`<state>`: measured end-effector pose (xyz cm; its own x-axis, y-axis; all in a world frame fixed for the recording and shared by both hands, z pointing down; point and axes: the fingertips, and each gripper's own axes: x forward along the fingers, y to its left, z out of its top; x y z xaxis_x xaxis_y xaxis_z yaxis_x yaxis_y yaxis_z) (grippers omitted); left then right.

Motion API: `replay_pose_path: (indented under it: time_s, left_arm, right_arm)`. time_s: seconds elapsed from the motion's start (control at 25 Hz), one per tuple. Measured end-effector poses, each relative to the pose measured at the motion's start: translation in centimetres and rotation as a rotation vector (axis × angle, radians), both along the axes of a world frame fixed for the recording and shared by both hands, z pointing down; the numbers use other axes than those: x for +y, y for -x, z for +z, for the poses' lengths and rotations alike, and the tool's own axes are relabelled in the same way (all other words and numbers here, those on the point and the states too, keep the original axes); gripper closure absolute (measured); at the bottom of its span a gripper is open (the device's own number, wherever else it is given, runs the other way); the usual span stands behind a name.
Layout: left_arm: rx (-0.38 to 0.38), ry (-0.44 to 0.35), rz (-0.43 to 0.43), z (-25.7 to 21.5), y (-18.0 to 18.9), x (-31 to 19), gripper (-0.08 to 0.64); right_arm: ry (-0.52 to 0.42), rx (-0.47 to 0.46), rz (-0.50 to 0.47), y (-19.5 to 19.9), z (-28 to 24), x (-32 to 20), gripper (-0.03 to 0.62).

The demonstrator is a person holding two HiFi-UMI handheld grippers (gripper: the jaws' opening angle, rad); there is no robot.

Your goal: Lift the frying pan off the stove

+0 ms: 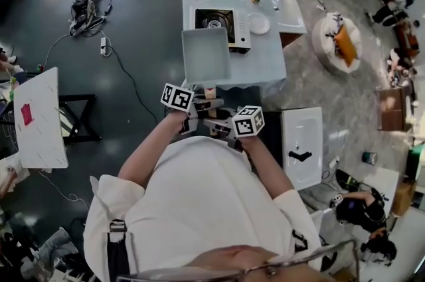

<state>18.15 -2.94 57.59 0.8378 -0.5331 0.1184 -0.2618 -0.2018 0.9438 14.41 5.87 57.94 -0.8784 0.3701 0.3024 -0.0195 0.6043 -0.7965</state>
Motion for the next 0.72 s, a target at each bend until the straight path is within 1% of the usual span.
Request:
replay_pose_path:
  time_s: [0.16,0.72]
  left_arm:
    - [-0.007,0.007,-0.001,0.05,-0.66,0.56,0.38]
    - [-0.023,0.007,-0.013,-0.01,-0.7,0.56,0.379]
  right_arm:
    - [0.001,0.001,-0.012,-0.66,-0.14,0.59,0.41]
    - [-0.007,0.0,-0.04,-0.83,-0.21,0.63,0.408]
